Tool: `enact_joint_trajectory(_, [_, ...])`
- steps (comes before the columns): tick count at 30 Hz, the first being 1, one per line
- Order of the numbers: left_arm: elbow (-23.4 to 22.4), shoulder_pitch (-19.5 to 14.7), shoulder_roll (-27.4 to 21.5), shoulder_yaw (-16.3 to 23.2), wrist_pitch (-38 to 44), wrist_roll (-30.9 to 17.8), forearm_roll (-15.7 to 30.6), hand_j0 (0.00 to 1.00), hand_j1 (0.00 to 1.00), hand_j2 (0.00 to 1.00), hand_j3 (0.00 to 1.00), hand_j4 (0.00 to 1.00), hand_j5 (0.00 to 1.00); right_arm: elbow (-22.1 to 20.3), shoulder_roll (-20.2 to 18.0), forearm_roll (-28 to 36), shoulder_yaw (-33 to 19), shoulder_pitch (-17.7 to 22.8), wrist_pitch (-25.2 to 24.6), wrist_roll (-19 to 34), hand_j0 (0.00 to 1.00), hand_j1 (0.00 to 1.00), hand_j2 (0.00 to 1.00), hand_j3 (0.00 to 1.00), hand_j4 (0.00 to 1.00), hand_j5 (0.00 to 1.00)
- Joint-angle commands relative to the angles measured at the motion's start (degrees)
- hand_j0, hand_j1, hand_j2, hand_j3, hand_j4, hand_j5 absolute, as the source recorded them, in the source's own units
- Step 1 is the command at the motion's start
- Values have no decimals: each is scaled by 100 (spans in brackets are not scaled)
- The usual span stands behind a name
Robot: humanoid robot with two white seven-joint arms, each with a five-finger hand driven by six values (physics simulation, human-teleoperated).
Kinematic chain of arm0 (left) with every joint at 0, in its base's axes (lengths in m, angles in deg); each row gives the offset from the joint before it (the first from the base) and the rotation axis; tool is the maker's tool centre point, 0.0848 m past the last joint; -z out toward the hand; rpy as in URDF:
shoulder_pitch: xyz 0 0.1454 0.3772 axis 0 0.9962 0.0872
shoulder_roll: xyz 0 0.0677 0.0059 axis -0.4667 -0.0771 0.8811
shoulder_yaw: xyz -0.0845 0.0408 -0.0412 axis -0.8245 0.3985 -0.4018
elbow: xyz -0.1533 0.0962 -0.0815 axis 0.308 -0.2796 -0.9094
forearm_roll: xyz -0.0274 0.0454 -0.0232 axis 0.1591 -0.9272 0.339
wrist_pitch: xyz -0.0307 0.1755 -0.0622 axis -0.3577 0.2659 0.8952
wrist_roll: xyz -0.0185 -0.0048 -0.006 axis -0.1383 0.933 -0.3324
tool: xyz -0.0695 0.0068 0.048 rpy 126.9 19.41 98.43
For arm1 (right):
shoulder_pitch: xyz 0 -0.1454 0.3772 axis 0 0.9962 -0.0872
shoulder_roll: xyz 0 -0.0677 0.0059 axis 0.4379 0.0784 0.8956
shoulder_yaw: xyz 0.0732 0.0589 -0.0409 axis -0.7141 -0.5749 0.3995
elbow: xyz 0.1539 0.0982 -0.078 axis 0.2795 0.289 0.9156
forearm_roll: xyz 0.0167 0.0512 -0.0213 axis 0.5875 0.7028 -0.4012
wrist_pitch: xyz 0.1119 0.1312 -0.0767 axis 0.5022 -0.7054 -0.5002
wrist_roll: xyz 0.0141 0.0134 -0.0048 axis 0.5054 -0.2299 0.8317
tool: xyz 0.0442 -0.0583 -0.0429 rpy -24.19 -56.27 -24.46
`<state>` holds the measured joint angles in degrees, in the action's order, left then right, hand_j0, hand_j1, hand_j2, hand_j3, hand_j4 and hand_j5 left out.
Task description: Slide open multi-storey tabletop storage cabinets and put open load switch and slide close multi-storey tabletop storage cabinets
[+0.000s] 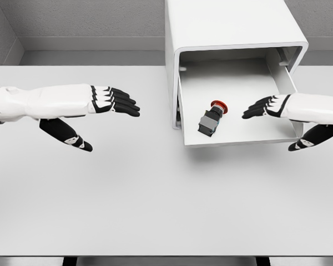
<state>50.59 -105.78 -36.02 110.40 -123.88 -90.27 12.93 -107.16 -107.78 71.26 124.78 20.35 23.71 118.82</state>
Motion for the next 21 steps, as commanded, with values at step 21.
enact_joint_trajectory(21, [-4,18,-33,1,17,3,44,100,100,100,100,100,100,174,585,-565,-58,-97,-15,84,100,100,100,100,100,100])
